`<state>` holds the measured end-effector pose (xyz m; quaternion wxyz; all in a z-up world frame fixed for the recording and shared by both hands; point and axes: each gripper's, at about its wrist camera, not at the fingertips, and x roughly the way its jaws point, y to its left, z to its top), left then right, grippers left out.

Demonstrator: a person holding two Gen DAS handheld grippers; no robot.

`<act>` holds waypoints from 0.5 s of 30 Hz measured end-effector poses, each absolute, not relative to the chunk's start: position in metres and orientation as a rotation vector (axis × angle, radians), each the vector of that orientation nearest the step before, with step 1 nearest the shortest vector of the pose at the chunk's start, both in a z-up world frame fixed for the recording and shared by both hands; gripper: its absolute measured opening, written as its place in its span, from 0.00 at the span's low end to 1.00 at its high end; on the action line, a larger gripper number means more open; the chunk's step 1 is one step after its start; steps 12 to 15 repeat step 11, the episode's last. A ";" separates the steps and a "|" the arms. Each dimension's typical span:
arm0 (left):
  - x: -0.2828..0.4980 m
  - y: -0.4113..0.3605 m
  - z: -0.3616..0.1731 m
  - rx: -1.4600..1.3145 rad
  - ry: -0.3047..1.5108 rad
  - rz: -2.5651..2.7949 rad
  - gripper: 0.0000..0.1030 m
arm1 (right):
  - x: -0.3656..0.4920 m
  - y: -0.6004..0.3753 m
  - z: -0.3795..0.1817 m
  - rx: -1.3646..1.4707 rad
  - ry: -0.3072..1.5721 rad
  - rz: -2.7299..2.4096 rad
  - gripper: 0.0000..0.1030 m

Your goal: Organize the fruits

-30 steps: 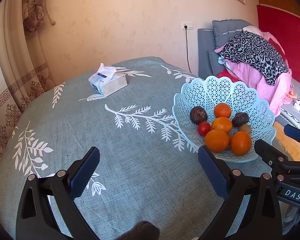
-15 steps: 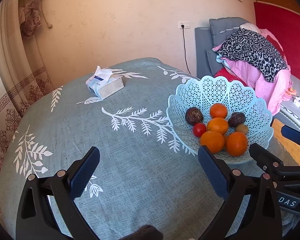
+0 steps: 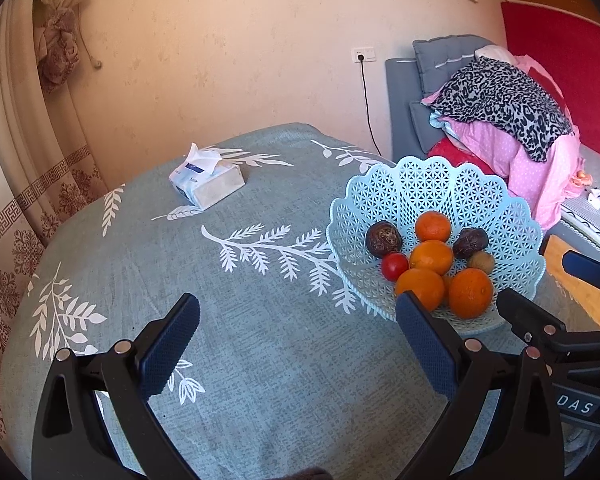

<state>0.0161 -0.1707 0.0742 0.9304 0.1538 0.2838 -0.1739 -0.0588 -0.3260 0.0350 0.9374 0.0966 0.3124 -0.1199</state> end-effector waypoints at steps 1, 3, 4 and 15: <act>0.016 -0.170 0.074 0.316 0.580 -0.356 0.95 | -0.059 -0.326 0.035 0.198 0.639 -0.244 0.93; 0.016 -0.169 0.074 0.318 0.581 -0.355 0.95 | -0.059 -0.325 0.035 0.196 0.640 -0.243 0.93; 0.016 -0.169 0.074 0.317 0.583 -0.354 0.95 | -0.059 -0.325 0.035 0.196 0.640 -0.242 0.93; 0.016 -0.160 0.075 0.298 0.608 -0.353 0.95 | -0.059 -0.320 0.036 0.191 0.641 -0.237 0.93</act>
